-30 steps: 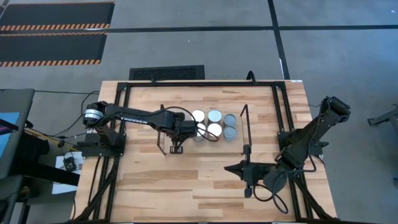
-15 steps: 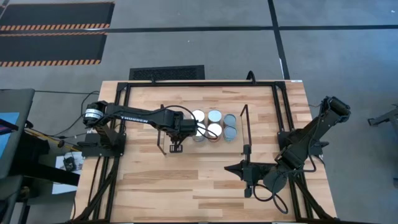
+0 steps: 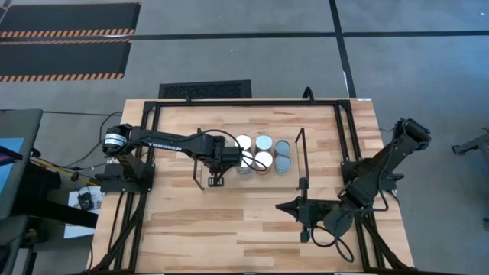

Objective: Pick and place cans onto a shelf
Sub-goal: Put the canned oranges on the shelf

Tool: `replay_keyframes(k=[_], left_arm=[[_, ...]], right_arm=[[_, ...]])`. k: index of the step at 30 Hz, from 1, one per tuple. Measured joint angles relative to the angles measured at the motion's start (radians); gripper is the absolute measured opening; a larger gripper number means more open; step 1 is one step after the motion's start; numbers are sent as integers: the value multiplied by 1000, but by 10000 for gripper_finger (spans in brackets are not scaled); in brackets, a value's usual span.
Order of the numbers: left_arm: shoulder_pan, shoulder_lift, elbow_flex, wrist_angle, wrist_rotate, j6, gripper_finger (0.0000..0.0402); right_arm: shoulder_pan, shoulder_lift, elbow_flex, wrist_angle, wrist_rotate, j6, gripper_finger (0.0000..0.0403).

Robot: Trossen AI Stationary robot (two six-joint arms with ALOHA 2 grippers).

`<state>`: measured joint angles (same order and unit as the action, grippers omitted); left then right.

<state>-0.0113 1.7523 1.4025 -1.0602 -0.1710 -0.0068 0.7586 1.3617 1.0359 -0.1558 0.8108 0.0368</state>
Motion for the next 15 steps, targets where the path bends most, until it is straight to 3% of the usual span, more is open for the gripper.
replay_keyframes(k=[15], left_arm=[[0, 0, 0, -54, -1, -10, 39]], right_arm=[[0, 0, 0, 0, 0, 0, 8]])
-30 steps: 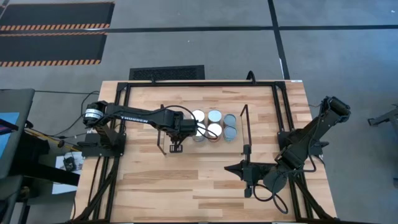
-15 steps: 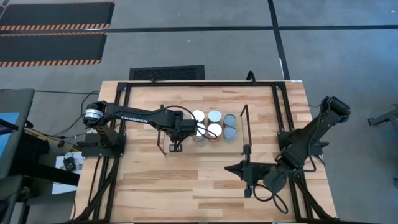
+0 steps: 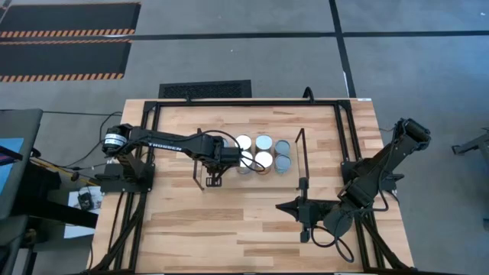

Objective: Pick and place cans onto a shelf
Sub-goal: Put the canned oranges on the shelf

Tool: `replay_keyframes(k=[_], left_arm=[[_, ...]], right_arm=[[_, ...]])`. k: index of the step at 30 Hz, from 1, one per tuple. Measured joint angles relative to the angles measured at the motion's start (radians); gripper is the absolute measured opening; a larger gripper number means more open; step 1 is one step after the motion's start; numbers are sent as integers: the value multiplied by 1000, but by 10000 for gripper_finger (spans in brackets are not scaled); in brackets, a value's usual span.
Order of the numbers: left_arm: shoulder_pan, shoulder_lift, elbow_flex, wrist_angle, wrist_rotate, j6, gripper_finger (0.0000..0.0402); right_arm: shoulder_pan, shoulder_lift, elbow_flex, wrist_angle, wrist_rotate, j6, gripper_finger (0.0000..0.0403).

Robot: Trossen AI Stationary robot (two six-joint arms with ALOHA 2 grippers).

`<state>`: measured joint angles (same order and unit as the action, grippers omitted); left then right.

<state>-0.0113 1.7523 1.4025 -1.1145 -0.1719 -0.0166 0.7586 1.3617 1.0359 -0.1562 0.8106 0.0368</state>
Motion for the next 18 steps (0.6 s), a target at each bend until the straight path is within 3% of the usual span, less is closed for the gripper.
replay_keyframes(k=[18], left_arm=[[0, 0, 24, -16, -1, -5, 39]], right_arm=[[0, 0, 0, 9, -1, -1, 8]])
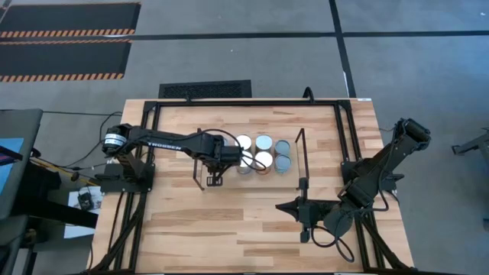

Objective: Pick and place cans onto a shelf
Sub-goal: Put the canned oranges on the shelf, then return to Home Position

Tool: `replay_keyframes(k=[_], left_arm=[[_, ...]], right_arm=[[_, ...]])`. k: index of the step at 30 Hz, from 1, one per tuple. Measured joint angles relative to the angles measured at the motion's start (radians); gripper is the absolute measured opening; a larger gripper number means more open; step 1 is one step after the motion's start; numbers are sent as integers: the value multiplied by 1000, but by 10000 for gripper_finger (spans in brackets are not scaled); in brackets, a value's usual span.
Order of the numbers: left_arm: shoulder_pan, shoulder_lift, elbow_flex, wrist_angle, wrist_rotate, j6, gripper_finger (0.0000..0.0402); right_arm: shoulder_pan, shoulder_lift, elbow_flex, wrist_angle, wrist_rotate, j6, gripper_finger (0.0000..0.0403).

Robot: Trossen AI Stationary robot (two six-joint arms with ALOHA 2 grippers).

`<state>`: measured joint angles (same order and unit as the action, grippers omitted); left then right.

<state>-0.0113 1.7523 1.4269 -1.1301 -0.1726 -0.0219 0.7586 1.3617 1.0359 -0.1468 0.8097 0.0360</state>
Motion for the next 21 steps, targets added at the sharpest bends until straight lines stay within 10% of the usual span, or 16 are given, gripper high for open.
replay_keyframes(k=[21], left_arm=[[-82, -195, 61, -6, -98, -30, 93]], right_arm=[[0, 0, 0, -2, 0, -3, 8]])
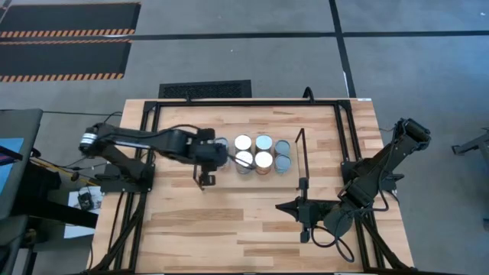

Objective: Pick and place cans onto a shelf
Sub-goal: Return to Home Position

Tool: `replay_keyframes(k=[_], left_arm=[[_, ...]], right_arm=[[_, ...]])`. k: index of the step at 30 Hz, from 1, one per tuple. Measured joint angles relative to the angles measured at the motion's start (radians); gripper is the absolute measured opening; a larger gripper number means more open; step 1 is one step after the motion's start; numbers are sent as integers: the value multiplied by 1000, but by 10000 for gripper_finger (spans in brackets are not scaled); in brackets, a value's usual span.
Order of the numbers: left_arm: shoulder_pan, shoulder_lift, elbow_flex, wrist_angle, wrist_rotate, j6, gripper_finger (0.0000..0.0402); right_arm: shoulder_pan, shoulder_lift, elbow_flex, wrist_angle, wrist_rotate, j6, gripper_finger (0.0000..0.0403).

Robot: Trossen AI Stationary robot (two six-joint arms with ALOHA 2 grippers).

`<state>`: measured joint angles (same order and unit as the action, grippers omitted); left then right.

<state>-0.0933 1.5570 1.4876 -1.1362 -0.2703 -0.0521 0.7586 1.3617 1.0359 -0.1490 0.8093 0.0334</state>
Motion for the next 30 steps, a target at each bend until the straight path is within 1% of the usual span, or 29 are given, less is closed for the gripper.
replay_keyframes(k=[4, 7, 10, 16, 18, 21, 24, 28, 30], left_arm=[[-58, -102, -46, 55, -67, -24, 88], [-102, -207, -123, 140, -75, -33, 77], [-145, -321, -234, 236, -49, -41, 60], [-218, -559, -492, 461, -38, -41, 20], [-225, -636, -578, 534, 6, -29, 7], [-225, -735, -694, 659, 69, -19, 3], [-225, -824, -788, 759, 82, 17, 2], [-201, -928, -893, 882, 86, 64, 1], [-179, -975, -934, 901, 96, 82, 0]], right_arm=[[0, 0, 0, 0, 0, 0, 8], [0, 0, 0, -4, 0, 1, 8], [6, -1, 0, -13, 0, -5, 8], [3, -2, 0, -24, -10, -52, 8], [-13, -11, 0, -25, -50, -76, 8], [-54, -42, 0, -24, -134, -112, 4], [-115, -92, -17, -3, -226, -153, 4], [-224, -185, -109, 76, -348, -207, 3], [-286, -238, -171, 122, -412, -222, 3]])
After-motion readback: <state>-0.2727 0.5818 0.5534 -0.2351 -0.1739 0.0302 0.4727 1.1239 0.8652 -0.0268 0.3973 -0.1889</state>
